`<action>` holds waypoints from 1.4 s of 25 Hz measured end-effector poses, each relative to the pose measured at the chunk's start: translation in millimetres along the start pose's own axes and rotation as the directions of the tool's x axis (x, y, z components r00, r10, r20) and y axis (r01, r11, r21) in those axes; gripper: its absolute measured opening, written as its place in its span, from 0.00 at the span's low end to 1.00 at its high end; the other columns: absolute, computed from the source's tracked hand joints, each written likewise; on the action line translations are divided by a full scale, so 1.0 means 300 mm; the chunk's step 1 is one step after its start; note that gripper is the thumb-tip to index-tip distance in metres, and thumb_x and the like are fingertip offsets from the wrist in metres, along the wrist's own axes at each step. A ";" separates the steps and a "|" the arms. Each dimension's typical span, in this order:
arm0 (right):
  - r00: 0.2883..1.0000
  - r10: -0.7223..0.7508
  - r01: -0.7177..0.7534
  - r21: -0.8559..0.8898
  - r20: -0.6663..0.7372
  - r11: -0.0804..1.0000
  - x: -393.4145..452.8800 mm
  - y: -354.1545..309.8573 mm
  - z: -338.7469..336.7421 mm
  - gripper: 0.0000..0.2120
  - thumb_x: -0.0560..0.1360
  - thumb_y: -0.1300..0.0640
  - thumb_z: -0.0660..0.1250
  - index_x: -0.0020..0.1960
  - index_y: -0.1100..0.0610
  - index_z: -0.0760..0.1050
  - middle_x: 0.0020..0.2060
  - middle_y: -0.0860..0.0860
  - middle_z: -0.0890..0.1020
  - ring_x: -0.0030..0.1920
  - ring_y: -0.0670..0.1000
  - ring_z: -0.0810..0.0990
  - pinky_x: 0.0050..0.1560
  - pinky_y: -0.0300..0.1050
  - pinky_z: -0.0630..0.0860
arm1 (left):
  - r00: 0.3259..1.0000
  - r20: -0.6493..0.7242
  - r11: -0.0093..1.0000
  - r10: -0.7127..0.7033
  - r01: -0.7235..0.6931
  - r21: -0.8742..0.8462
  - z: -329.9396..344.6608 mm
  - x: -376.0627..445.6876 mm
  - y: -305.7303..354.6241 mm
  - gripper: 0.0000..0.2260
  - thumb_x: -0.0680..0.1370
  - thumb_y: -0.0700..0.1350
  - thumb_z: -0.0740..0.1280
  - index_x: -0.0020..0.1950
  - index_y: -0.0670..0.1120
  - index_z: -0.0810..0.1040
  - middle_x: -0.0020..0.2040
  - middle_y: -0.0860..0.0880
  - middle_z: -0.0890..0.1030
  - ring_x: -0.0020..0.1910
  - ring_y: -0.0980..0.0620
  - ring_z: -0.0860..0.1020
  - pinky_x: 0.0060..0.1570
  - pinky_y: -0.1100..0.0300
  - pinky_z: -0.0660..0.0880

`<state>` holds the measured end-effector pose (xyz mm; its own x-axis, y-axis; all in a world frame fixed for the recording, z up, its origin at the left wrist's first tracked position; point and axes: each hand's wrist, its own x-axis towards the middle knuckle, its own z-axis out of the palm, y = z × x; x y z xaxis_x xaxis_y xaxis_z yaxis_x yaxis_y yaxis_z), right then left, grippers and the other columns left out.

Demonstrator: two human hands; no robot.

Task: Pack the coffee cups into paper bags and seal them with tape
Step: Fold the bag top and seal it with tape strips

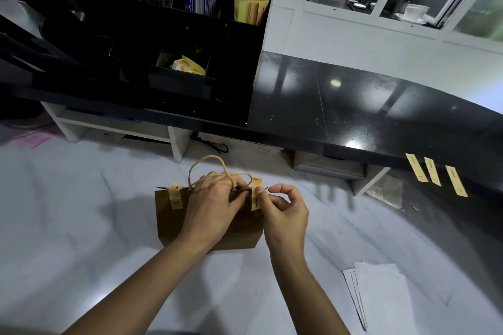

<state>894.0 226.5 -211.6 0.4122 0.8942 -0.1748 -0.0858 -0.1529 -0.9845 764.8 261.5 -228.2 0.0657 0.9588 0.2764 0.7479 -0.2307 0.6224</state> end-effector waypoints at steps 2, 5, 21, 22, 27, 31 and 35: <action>0.999 -0.001 0.001 -0.002 -0.038 1.000 0.005 0.008 0.011 0.10 0.76 0.58 0.75 0.47 0.58 0.73 0.34 0.55 0.86 0.33 0.49 0.82 0.37 0.40 0.76 | 1.000 0.000 1.000 0.001 -0.001 -0.005 0.000 -0.001 0.000 0.06 0.76 0.50 0.72 0.53 0.55 0.82 0.51 0.59 0.82 0.54 0.58 0.75 0.57 0.58 0.73; 0.996 -0.011 0.008 -0.033 -0.086 0.999 0.009 0.018 0.019 0.14 0.75 0.57 0.76 0.43 0.56 0.70 0.35 0.58 0.85 0.32 0.53 0.82 0.33 0.41 0.77 | 1.000 0.003 1.000 0.004 -0.004 -0.023 -0.002 -0.002 -0.001 0.07 0.76 0.50 0.73 0.53 0.55 0.83 0.51 0.59 0.82 0.54 0.58 0.75 0.58 0.56 0.74; 0.994 0.053 -0.065 -0.130 -0.091 0.989 0.041 0.030 0.024 0.19 0.71 0.47 0.78 0.41 0.54 0.69 0.33 0.57 0.83 0.30 0.50 0.75 0.32 0.46 0.74 | 0.992 0.089 0.995 0.088 -0.091 0.029 -0.015 0.004 0.009 0.12 0.80 0.49 0.66 0.63 0.57 0.80 0.56 0.57 0.79 0.57 0.57 0.71 0.59 0.59 0.70; 0.995 0.051 -0.063 -0.137 -0.089 0.989 0.042 0.031 0.024 0.19 0.72 0.47 0.78 0.41 0.54 0.69 0.34 0.57 0.84 0.30 0.50 0.75 0.32 0.46 0.73 | 0.991 0.103 0.995 0.091 -0.095 0.034 -0.020 0.006 0.014 0.12 0.81 0.49 0.65 0.63 0.58 0.80 0.54 0.58 0.78 0.56 0.57 0.71 0.57 0.59 0.71; 0.997 0.035 -0.046 -0.161 -0.075 0.986 0.046 0.039 0.018 0.19 0.72 0.49 0.78 0.41 0.54 0.68 0.35 0.57 0.85 0.31 0.51 0.76 0.33 0.45 0.72 | 0.982 0.165 0.992 0.089 -0.103 0.078 -0.029 0.019 0.028 0.11 0.81 0.50 0.63 0.62 0.60 0.78 0.49 0.58 0.69 0.54 0.56 0.68 0.55 0.59 0.69; 0.999 0.028 -0.036 -0.192 -0.043 0.981 0.045 0.041 0.009 0.18 0.72 0.49 0.78 0.42 0.54 0.69 0.36 0.56 0.85 0.33 0.50 0.79 0.35 0.45 0.74 | 0.981 0.177 0.989 0.083 -0.103 0.105 -0.026 0.028 0.037 0.08 0.81 0.49 0.63 0.57 0.57 0.79 0.50 0.56 0.73 0.53 0.55 0.68 0.55 0.57 0.70; 0.999 0.051 -0.054 -0.236 -0.017 0.970 0.044 0.043 -0.002 0.15 0.72 0.52 0.77 0.43 0.53 0.70 0.35 0.53 0.85 0.34 0.52 0.80 0.38 0.54 0.78 | 0.978 0.196 0.991 0.077 -0.096 0.092 -0.024 0.032 0.034 0.09 0.80 0.49 0.64 0.57 0.57 0.81 0.51 0.56 0.74 0.53 0.54 0.68 0.55 0.56 0.72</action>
<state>898.8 236.2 -226.5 0.4222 0.8781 -0.2254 0.1087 -0.2958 -0.9490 768.3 267.3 -213.9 0.2509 0.9521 0.1747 0.7957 -0.3056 0.5230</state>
